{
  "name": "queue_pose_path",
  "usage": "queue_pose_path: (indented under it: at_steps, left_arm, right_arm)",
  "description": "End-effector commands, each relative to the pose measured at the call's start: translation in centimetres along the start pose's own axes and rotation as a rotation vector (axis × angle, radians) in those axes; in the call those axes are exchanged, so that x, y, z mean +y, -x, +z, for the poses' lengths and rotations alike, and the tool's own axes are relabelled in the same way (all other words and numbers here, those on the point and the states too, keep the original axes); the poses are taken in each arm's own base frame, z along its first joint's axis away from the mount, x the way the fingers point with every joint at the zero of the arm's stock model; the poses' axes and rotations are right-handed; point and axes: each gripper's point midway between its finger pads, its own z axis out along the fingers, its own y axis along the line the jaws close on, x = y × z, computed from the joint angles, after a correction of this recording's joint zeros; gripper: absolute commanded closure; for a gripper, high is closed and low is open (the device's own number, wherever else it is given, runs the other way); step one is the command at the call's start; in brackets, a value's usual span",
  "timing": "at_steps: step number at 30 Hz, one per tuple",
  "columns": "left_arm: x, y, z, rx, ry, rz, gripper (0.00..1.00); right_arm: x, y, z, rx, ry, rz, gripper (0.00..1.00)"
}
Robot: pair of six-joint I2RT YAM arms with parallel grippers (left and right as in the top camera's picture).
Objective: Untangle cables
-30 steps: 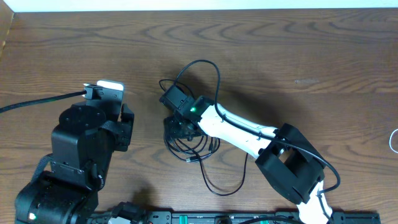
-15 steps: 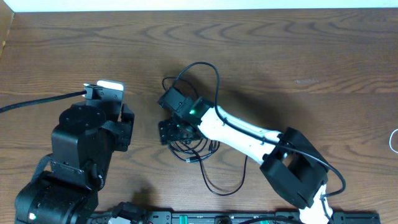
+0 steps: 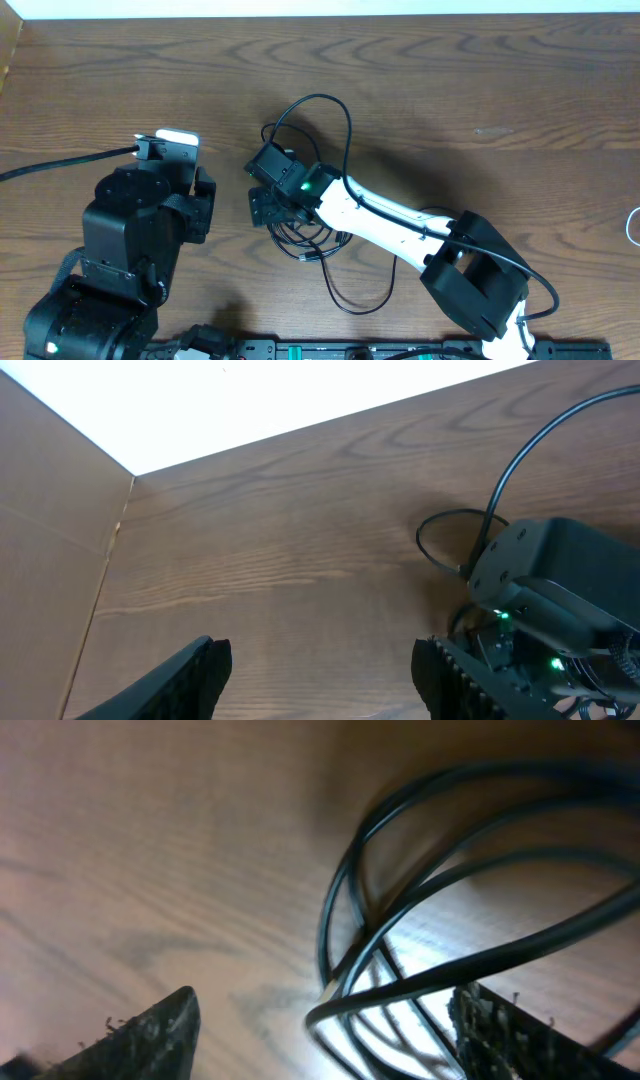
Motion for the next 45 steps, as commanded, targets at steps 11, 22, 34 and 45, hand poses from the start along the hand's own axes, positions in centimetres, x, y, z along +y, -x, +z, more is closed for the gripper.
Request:
queue_pose_path:
  at_steps: [11,22,34,45]
  left_arm:
    - [0.3,0.3,-0.3,-0.011,0.006,-0.016,0.37]
    - [0.3,0.3,-0.3,-0.01,0.006,-0.016,0.36]
    - [0.3,0.3,-0.3,-0.01,0.006,-0.015,0.36]
    - [-0.7,0.3,-0.3,-0.011,-0.051,-0.013,0.36]
  right_arm:
    - [-2.5,4.7,-0.4,-0.261,-0.165,0.01,0.34]
    - [-3.2,4.1,1.0,-0.234,-0.188,0.003,0.4]
    - [-4.6,2.3,3.2,-0.157,-0.237,-0.03,0.43]
    - [-4.1,1.9,3.1,-0.129,-0.207,-0.035,0.99]
